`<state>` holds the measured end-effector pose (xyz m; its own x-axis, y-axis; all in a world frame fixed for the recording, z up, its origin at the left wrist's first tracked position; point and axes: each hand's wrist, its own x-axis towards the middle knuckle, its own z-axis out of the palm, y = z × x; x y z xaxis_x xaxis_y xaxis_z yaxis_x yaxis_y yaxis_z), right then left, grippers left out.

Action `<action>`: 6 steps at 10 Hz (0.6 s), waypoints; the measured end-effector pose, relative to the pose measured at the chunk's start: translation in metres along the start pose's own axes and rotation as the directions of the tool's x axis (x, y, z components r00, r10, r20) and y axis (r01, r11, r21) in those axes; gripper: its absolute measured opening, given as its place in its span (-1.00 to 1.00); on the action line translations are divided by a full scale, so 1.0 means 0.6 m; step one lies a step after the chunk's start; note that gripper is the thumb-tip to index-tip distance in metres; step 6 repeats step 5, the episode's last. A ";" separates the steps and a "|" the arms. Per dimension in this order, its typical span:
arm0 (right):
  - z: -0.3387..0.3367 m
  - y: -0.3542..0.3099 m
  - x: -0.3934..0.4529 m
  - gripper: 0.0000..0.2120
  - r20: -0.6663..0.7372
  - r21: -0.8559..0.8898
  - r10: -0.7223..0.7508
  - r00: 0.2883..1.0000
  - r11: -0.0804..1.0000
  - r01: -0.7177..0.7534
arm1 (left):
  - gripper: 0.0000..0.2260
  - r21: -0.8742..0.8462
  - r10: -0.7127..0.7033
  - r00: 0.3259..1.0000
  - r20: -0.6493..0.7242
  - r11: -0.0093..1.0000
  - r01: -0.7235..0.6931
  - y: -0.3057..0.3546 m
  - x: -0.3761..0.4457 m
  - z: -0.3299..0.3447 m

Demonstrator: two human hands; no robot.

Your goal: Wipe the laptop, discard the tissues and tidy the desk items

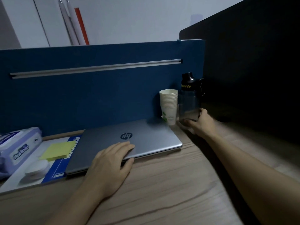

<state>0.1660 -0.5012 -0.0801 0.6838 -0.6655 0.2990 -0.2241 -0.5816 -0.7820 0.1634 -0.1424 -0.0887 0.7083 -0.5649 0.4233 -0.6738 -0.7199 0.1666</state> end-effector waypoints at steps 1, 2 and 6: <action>0.015 -0.003 0.025 -0.22 -0.002 -0.009 0.026 1.000 1.000 -0.026 | -0.58 0.013 0.005 1.000 0.006 1.000 -0.005 -0.002 0.001 0.002; 0.022 -0.006 0.038 -0.23 -0.010 -0.039 0.028 1.000 0.999 -0.028 | -0.58 0.004 0.001 1.000 0.007 1.000 -0.001 -0.002 0.002 0.001; -0.002 -0.026 -0.021 -0.49 0.035 -0.083 0.031 0.999 0.996 -0.029 | -0.59 0.006 0.002 1.000 0.026 1.000 -0.002 0.003 0.001 -0.009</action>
